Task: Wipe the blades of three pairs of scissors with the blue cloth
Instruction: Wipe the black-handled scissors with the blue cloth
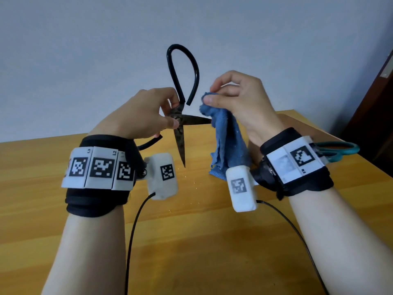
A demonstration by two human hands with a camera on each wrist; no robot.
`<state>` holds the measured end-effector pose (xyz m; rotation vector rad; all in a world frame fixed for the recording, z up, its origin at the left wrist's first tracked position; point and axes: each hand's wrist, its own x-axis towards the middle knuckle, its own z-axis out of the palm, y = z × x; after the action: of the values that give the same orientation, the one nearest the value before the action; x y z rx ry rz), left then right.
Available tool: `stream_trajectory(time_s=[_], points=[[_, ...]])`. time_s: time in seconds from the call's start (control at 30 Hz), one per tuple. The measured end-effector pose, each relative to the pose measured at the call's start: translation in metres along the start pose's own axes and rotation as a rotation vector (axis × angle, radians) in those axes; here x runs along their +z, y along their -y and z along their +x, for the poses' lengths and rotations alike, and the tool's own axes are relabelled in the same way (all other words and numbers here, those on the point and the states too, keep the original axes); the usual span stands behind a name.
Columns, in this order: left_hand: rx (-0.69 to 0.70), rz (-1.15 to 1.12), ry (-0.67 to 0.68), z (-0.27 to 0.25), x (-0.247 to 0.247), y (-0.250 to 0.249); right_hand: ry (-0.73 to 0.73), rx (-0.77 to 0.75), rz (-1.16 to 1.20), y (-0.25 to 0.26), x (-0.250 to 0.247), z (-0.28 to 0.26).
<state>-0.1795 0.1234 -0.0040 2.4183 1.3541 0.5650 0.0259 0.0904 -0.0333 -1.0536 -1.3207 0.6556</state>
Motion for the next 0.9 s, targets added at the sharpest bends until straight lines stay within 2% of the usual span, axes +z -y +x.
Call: stream_trajectory(time_s=[0.23,0.43,0.57,0.9], points=[[0.028,0.002,-0.058,0.006,0.005,-0.011,-0.031,-0.105,-0.269,-0.010,0.025,-0.004],[0.058,-0.039,-0.086,0.001,-0.002,-0.006,-0.073,-0.048,-0.402,-0.010,0.019,-0.001],[0.057,-0.011,-0.101,-0.003,-0.008,-0.001,-0.166,-0.003,-0.419,-0.016,0.014,0.001],[0.031,-0.040,-0.083,-0.008,-0.017,0.012,-0.261,0.106,-0.396,-0.032,-0.007,0.007]])
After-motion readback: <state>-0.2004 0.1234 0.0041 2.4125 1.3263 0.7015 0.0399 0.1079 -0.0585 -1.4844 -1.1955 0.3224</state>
